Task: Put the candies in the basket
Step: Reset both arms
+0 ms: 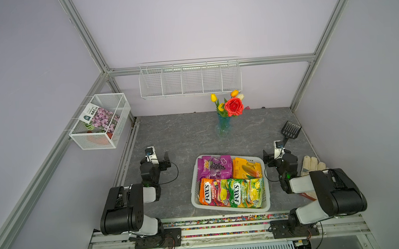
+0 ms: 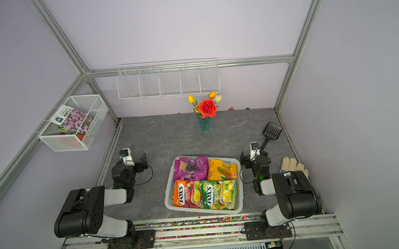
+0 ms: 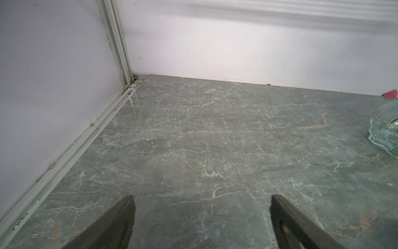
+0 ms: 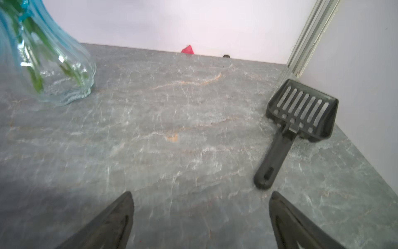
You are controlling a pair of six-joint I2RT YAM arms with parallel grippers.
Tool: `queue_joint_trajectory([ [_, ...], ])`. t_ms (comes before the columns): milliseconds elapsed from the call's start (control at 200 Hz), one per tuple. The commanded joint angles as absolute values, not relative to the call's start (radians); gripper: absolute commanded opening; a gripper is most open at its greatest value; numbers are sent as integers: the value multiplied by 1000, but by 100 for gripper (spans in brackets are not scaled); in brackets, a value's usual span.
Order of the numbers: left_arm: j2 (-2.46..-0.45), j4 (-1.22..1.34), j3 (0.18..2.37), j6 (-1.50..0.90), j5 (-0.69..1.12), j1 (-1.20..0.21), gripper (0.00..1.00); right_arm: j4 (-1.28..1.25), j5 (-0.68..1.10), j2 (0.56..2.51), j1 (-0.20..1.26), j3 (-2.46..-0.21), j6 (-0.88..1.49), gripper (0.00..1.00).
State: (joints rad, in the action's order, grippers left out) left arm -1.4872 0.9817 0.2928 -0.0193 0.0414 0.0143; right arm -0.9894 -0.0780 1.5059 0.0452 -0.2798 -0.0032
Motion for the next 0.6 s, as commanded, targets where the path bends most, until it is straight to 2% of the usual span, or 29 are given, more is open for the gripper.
queue_joint_trajectory([
  [0,-1506,875,374,-37,25,26,100,-843,-106,1517,44,-381,13,99],
  [50,-1505,885,371,-39,25,28,100,-788,-105,1514,42,-407,21,99],
  [595,-1506,878,373,-39,26,28,100,-793,-107,1515,40,-406,23,99],
])
